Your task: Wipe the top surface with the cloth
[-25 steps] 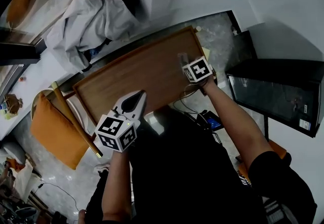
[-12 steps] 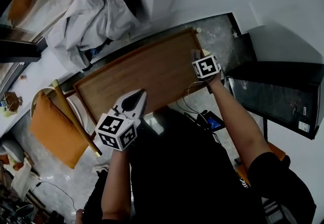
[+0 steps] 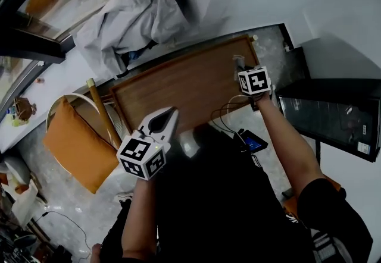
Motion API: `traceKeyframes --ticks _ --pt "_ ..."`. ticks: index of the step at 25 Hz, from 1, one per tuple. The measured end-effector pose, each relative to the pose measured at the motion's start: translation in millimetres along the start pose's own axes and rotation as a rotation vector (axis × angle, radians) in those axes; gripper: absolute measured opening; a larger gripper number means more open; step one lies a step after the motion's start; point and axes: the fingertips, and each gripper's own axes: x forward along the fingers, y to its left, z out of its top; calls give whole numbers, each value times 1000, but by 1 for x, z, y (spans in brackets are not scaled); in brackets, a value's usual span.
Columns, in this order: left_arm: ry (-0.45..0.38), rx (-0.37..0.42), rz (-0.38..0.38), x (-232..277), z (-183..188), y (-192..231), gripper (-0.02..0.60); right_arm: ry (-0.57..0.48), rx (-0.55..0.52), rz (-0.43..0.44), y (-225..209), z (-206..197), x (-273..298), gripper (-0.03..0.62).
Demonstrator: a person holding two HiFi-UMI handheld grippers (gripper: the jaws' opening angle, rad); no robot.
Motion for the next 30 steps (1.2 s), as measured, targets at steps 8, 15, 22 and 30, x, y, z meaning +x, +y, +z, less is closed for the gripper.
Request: traceKeyframes --ticks 8,15,22,30 --pt "-27 -59 65 -111 -33 52 14 -96 -90 397 260 34 -24 37" --pt "-64 -167 11 -169 -71 72 14 38 -209 645 455 -10 -6 38" --pt "-33 -156 -28 -181 -87 69 14 132 -257 627 510 -38 21 37" --pt "-9 -174 -49 -175 -88 71 14 176 -348 567 487 -53 36 37"
